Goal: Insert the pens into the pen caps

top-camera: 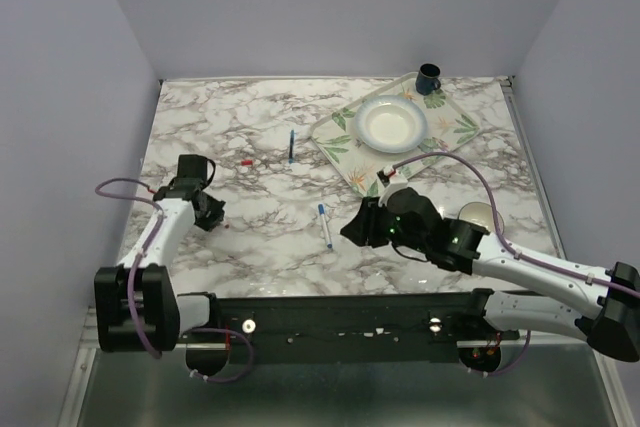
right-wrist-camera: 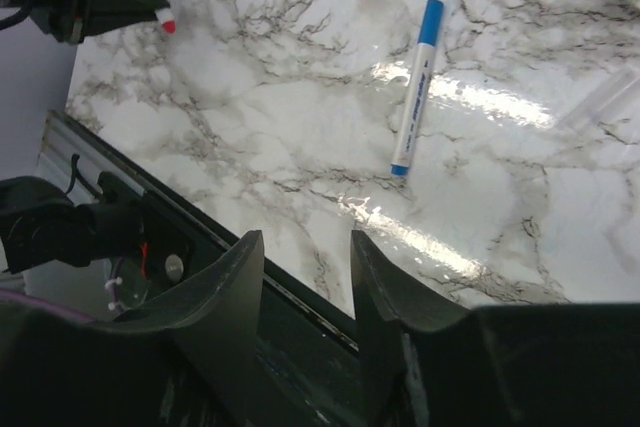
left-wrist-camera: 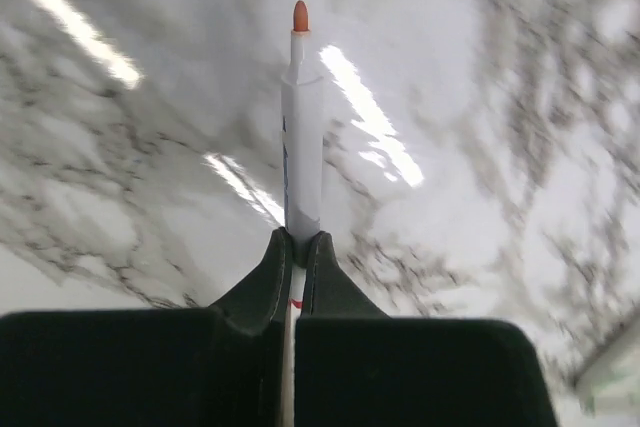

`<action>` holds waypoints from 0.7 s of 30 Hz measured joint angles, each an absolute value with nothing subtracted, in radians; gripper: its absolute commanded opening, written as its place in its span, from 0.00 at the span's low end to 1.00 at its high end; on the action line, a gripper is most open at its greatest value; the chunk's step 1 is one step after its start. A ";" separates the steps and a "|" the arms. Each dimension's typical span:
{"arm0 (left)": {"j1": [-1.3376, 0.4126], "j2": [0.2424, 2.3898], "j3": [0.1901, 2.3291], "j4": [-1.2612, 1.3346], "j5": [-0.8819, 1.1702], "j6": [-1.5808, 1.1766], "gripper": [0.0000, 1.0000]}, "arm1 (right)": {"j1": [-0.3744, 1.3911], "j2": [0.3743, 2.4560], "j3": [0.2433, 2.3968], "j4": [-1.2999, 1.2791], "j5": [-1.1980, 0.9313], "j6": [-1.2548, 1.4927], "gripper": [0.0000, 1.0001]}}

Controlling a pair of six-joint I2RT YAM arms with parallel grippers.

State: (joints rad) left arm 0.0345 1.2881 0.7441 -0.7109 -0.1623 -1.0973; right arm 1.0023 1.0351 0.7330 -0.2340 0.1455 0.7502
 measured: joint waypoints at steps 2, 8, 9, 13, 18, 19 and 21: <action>0.002 1.195 0.735 -0.647 -0.090 -1.017 0.00 | 1.002 1.042 0.722 -0.208 0.106 0.748 0.55; -0.122 0.894 0.660 -0.374 0.212 -0.857 0.00 | 0.992 1.049 0.739 -0.159 0.049 0.748 0.56; -0.136 0.860 0.646 -0.336 0.246 -0.849 0.00 | 0.990 1.051 0.746 -0.155 0.045 0.748 0.55; -0.192 0.726 0.574 -0.124 0.471 -0.822 0.00 | 0.966 1.066 0.802 -0.128 0.043 0.755 0.55; -0.246 0.690 0.506 0.033 0.651 -0.827 0.00 | 0.954 1.074 0.842 -0.048 0.043 0.757 0.55; -0.259 0.685 0.493 0.056 0.677 -0.830 0.00 | 0.954 1.081 0.852 -0.028 0.041 0.752 0.55; -0.282 0.672 0.471 0.093 0.722 -0.834 0.00 | 0.954 1.105 0.873 0.014 0.032 0.738 0.55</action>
State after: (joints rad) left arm -0.2817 0.6720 0.4709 0.0929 0.7223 -0.8345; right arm 0.9543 1.1046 0.8734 0.0139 0.0319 0.7383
